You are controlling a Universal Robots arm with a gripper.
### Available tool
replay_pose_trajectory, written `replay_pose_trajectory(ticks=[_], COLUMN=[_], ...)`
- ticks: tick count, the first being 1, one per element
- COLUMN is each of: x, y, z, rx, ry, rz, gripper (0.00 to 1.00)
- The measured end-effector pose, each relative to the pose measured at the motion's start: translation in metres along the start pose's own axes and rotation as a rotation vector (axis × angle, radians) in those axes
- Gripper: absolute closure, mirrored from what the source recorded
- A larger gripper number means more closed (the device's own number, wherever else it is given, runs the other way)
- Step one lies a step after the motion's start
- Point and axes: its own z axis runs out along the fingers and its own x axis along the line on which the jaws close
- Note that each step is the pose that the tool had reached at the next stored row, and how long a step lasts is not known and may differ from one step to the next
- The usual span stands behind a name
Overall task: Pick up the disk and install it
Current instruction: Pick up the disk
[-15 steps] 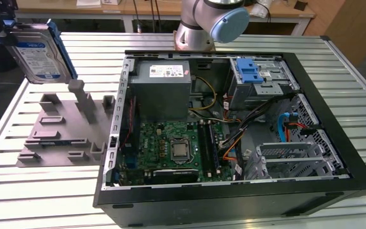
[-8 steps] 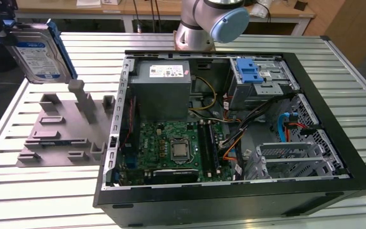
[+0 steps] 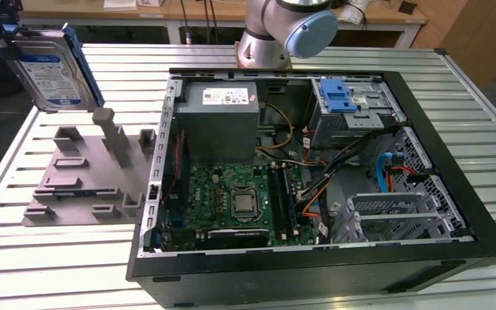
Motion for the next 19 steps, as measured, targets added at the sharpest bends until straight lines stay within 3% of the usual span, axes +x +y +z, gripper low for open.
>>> replay_pose_trajectory(ticks=[19], x=[-0.0003], y=[0.0003], z=[-0.0119], rx=[0.0001], ry=[0.0000], rz=[0.000], gripper=[0.64])
